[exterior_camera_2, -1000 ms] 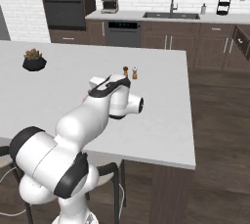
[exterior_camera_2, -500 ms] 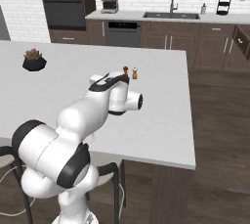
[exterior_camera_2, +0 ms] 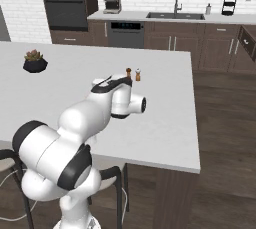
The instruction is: Take a straw from the drawer in front and place it inside the glass cup on the dining counter.
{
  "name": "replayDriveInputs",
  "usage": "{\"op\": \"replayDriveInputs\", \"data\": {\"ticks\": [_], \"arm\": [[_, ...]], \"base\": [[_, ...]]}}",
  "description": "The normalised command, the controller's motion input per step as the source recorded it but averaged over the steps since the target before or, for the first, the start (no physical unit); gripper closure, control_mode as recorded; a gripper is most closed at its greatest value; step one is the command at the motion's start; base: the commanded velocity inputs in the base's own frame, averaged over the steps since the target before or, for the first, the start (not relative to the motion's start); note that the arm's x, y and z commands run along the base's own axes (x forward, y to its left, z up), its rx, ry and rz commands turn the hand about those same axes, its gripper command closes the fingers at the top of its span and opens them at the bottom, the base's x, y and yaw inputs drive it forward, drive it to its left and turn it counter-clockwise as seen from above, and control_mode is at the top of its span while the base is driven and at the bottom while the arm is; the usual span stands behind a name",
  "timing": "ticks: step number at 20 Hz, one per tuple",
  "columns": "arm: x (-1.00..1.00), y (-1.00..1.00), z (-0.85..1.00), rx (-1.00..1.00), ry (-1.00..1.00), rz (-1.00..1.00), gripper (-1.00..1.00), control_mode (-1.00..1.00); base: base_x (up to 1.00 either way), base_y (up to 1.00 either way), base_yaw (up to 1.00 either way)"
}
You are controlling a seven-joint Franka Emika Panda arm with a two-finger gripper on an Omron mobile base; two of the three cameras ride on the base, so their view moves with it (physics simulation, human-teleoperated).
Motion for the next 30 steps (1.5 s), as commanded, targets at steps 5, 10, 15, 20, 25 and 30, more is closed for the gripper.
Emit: {"op": "replayDriveInputs", "data": {"ticks": [5, 10, 15, 20, 25, 30], "arm": [[0.02, 0.00, -0.46, -0.02, -0.16, 0.05, 1.00, -1.00], [0.08, 0.00, -0.38, 0.00, -0.19, 0.07, 1.00, -1.00], [0.16, 0.00, -0.28, 0.00, -0.23, 0.07, 1.00, -1.00], [0.17, 0.00, -0.06, 0.00, -0.24, 0.05, 1.00, -1.00], [0.00, 0.00, -0.11, -0.01, -0.23, 0.04, 1.00, -1.00], [-0.20, -0.03, -0.39, -0.02, -0.20, 0.06, 1.00, -1.00]], "base": [[0.00, 0.00, 0.00], [0.00, 0.00, 0.00], [0.00, 0.00, 0.00], [0.00, 0.00, 0.00], [0.00, 0.00, 0.00], [0.00, 0.00, 0.00]]}}
